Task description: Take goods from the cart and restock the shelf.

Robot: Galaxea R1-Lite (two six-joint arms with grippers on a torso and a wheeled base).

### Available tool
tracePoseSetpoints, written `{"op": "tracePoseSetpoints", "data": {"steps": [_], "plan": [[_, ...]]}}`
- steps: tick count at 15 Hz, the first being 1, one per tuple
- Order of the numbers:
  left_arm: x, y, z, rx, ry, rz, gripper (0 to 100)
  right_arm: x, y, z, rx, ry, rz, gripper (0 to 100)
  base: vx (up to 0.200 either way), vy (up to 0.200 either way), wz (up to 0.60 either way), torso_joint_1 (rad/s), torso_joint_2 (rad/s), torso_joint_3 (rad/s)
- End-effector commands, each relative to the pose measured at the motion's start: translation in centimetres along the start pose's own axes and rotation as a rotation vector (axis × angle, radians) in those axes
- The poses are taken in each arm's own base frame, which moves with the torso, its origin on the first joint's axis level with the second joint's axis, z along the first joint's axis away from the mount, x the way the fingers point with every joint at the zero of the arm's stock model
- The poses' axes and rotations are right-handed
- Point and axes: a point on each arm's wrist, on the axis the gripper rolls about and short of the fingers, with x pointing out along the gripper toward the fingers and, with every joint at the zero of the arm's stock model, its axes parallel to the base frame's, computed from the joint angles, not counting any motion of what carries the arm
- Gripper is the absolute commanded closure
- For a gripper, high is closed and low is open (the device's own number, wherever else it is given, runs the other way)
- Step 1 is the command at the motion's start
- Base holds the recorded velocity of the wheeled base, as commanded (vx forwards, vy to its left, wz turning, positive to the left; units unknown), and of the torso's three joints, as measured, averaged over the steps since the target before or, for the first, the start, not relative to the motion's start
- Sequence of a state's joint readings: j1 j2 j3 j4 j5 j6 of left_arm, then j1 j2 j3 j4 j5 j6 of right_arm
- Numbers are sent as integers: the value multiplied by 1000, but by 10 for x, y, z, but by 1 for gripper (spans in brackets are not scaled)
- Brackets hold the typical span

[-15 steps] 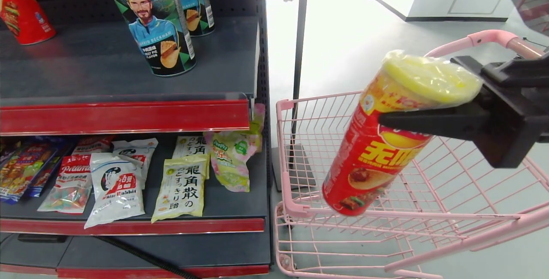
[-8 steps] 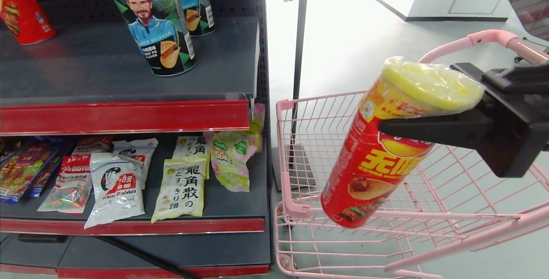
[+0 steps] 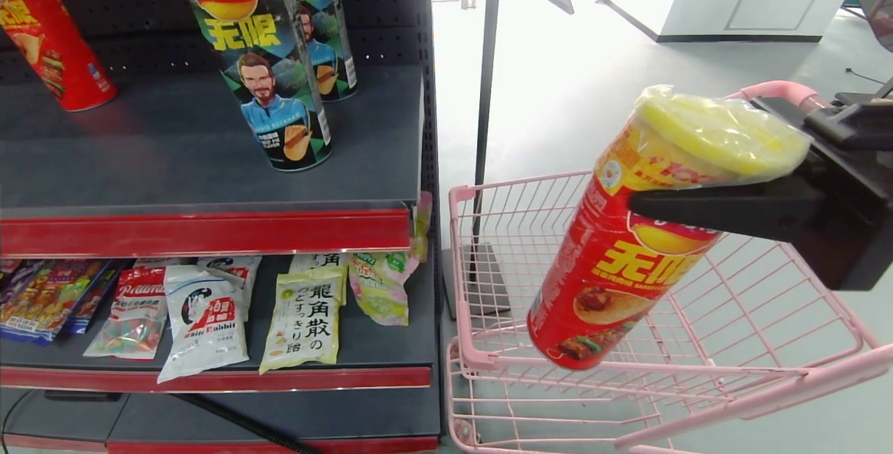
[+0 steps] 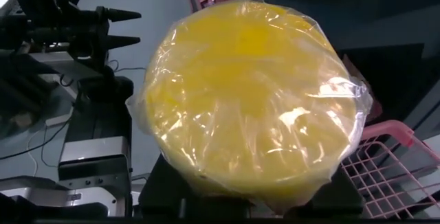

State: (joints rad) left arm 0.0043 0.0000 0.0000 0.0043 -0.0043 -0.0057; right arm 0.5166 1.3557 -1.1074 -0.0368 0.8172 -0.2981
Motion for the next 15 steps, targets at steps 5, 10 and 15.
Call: {"op": "tracePoseSetpoints", "data": {"steps": [5,10,15], "plan": [[0,0,0,0,2,0,0,-3,3,2,-9,-4,-10,100,0,0,0,221,-550,-330],[0,0,0,0,2,0,0,-5,8,2,-18,-7,-7,100,0,0,0,254,-585,-334],[0,0,0,0,2,0,0,3,25,10,-51,-35,83,100,0,0,0,130,-290,-160]]}}
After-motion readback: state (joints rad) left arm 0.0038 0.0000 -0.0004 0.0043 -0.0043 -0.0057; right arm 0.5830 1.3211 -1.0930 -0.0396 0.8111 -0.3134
